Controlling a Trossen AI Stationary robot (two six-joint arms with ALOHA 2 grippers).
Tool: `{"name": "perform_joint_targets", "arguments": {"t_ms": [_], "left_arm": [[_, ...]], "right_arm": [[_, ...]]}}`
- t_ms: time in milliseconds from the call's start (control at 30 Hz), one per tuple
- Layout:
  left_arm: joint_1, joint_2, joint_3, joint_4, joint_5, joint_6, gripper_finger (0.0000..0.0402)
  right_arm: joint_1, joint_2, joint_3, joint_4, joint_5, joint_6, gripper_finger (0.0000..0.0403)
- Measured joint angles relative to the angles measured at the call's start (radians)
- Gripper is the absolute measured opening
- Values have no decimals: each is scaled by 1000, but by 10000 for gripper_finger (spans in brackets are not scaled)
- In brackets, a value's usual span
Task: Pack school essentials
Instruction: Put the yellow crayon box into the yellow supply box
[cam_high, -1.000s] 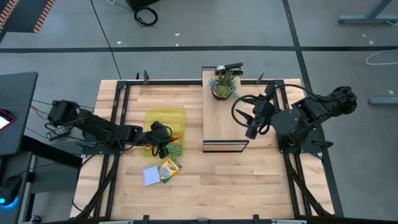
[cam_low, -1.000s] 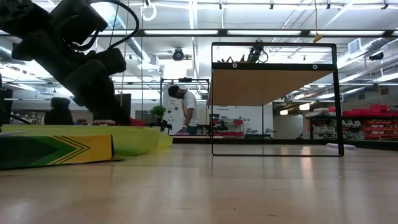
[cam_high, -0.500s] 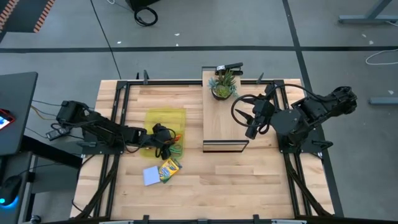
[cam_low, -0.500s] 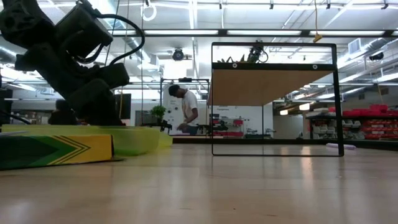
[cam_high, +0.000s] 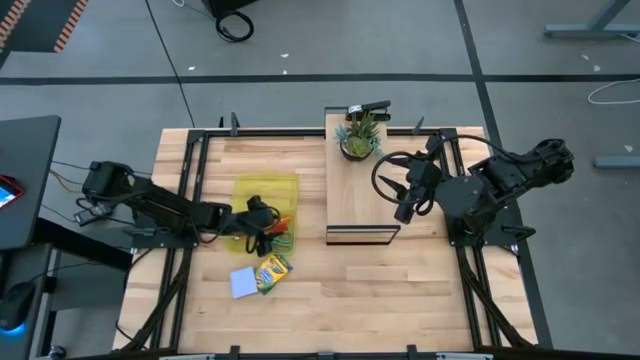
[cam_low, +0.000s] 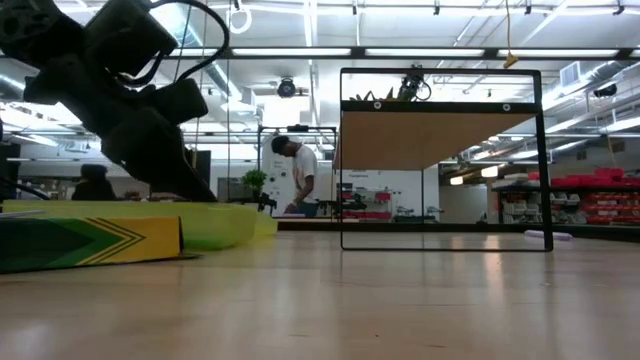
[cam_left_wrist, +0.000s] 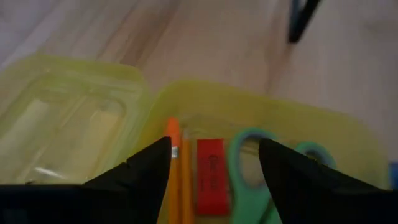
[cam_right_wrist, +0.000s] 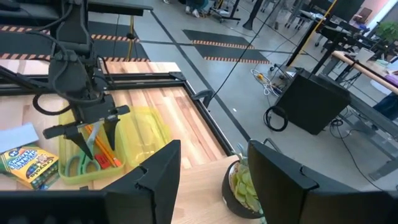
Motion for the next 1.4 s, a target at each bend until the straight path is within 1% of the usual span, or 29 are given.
{"name": "perform_joint_targets", "arguments": {"t_ms": [200, 333, 433, 600, 667, 733, 833, 933, 1067, 1167, 1267, 1400], "left_arm": [[-1, -32, 0, -18, 159, -65, 214], [-40, -31, 0, -47, 170, -100, 201], [-81, -31, 28, -115, 138, -123, 200], [-140, -27, 164, -376, 30, -133, 199], [-161, -27, 215, -459, 22, -156, 199], [-183, -28, 259, -531, 44, -190, 197], [-229, -28, 310, -638, 92, -278, 190], [-287, -27, 354, -719, 90, -373, 182], [-390, -25, 426, -830, 23, -512, 173], [-464, 3, 489, -925, -34, -613, 170], [-523, 57, 568, -1034, -75, -701, 169], [-577, 145, 656, -1171, -86, -798, 169]], "right_arm": [[-1, 1, -35, -1, 5, 1, 192], [-1, 0, -49, 0, 17, 12, 192], [-1, 0, -55, 1, 44, 2, 192], [-14, 0, -82, 1, 67, -9, 192], [-16, -1, -99, 2, 71, 1, 192], [-15, 0, -121, 3, 80, 14, 192], [-15, 0, -158, 17, 87, 40, 192], [-6, 0, -194, 42, 87, 47, 192], [21, 0, -243, 86, 87, 44, 192], [35, 0, -266, 113, 94, 34, 192], [35, 0, -274, 123, 98, 33, 192], [35, 0, -275, 136, 105, 30, 192]]}}
